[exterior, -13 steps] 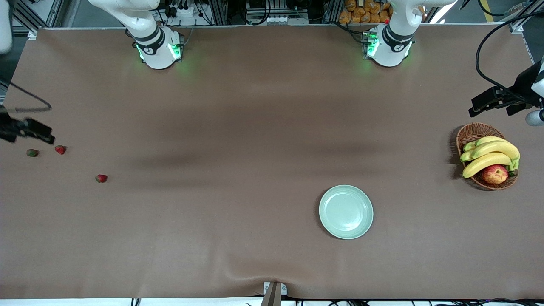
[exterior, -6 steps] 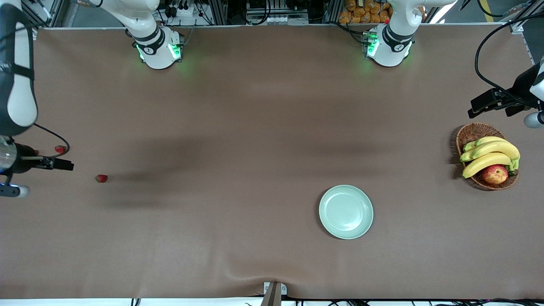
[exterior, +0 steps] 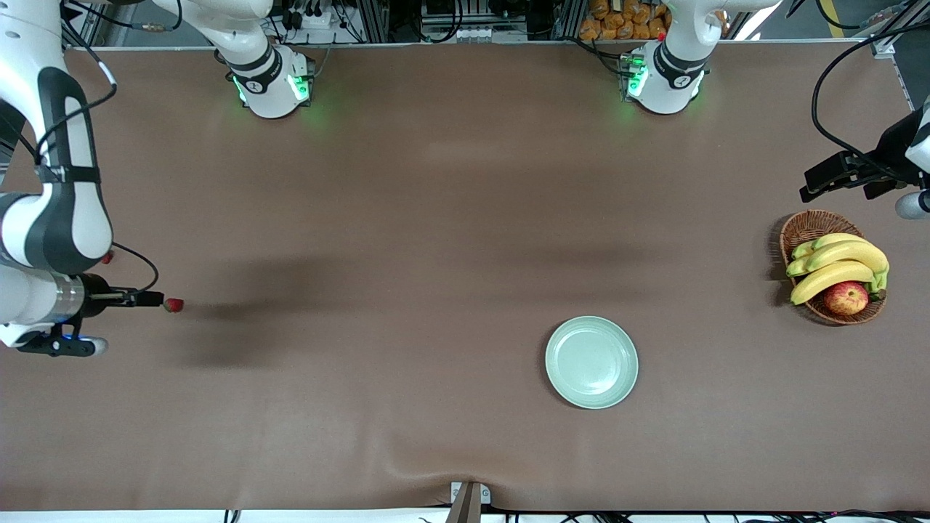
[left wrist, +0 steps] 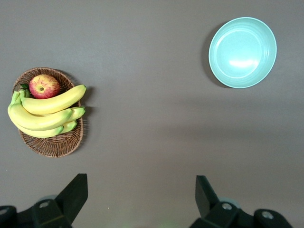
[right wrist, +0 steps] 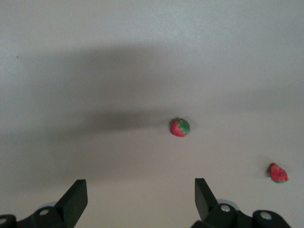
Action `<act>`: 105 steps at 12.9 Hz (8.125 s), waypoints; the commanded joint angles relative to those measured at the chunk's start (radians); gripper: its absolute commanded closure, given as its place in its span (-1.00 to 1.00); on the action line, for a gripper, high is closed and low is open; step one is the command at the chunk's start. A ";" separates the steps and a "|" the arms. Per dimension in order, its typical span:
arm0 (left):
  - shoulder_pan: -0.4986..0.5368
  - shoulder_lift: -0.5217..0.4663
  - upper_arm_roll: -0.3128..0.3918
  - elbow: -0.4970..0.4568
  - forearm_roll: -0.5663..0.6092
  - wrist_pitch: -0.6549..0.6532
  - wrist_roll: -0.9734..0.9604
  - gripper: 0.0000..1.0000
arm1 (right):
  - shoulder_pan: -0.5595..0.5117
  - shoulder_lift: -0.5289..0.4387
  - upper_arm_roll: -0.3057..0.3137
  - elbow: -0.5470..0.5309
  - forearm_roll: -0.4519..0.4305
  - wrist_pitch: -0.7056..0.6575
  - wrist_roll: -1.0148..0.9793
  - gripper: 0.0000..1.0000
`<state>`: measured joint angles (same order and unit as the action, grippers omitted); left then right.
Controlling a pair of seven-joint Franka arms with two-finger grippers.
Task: Collect all strawberries into plate
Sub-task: 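Reach the right gripper down to the red strawberry nearest the plate, then close the right gripper on the strawberry and lift it, then carry the strawberry toward the plate and set it down with the right gripper, then lower the left gripper to the strawberry while the right gripper returns to strawberries, then grasp the strawberry with the left gripper while the right gripper grasps another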
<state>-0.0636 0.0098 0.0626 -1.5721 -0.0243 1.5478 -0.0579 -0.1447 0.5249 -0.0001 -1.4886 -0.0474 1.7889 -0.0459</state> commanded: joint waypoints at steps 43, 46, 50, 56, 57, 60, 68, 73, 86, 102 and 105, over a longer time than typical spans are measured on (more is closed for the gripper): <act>0.004 0.019 0.000 0.017 0.000 -0.008 0.009 -1.00 | 0.011 -0.072 0.218 -0.325 -0.003 0.560 -0.293 1.00; 0.002 0.019 0.000 0.017 -0.002 -0.008 0.001 -1.00 | 0.144 -0.045 0.219 -0.267 0.003 0.560 -0.275 1.00; 0.004 0.027 0.000 0.017 -0.008 -0.006 0.006 -1.00 | 0.321 0.049 0.219 -0.178 0.027 0.564 -0.154 1.00; 0.002 0.041 -0.001 0.014 -0.011 -0.008 0.020 -1.00 | 0.582 0.245 0.218 0.031 0.047 0.598 0.047 1.00; 0.002 0.044 -0.001 0.012 -0.013 -0.008 0.021 -1.00 | 0.614 0.265 0.218 0.031 0.046 0.637 0.049 1.00; 0.001 0.055 -0.003 0.012 -0.014 -0.008 0.023 -1.00 | 0.668 0.346 0.216 0.033 0.041 0.783 0.038 1.00; -0.021 0.108 -0.013 0.017 -0.016 0.008 0.004 -1.00 | 0.703 0.386 0.212 0.063 0.034 0.811 0.040 -1.00; -0.059 0.174 -0.040 0.043 -0.037 0.076 -0.037 -1.00 | 0.594 0.264 0.212 0.024 0.038 0.730 0.044 -1.00; -0.355 0.438 -0.049 0.118 -0.066 0.354 -0.361 -1.00 | -0.198 -0.148 0.212 -0.282 0.040 0.270 -0.265 -1.00; -0.630 0.751 -0.046 0.116 -0.060 0.827 -0.485 -1.00 | -0.653 0.021 0.210 -0.427 -0.259 0.527 -0.617 -1.00; -0.648 0.773 -0.046 0.116 -0.059 0.834 -0.474 -0.99 | -0.671 0.037 0.212 -0.429 -0.259 0.529 -0.680 -1.00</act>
<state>-0.6932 0.7630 0.0043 -1.4775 -0.0738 2.3741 -0.5374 -0.7802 0.5647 0.1856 -1.9051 -0.2784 2.3052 -0.6882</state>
